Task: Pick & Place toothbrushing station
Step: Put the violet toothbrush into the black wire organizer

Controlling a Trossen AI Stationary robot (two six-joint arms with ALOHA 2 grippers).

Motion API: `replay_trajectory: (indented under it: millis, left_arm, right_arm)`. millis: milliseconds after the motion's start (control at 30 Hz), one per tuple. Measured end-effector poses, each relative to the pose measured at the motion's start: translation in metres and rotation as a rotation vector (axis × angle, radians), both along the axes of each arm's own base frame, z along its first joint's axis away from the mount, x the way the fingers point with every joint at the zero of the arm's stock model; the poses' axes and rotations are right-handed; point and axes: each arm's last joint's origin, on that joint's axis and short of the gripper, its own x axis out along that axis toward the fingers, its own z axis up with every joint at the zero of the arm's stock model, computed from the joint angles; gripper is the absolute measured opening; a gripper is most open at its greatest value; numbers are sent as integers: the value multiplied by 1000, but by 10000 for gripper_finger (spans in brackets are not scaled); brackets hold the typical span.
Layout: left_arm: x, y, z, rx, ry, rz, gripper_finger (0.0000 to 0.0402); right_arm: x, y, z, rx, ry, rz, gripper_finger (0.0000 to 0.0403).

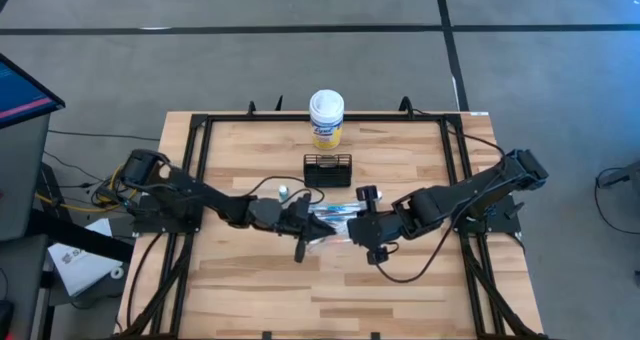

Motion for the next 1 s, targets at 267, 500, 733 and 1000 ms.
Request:
replay_trajectory:
  millis: [267,500,733,1000]
  left_arm:
    - [-9,6,11,59,15,62,0]
    - [-13,21,27,136,-27,188,0]
    - [-16,42,40,196,-63,289,0]
    - [-16,70,46,266,-87,392,0]
  right_arm:
    - [-7,-3,10,20,-33,-6,79]
    - [-10,3,9,60,-37,-40,102]
    - [-14,11,3,73,-29,-39,91]
    - [-16,19,1,88,-27,-36,76]
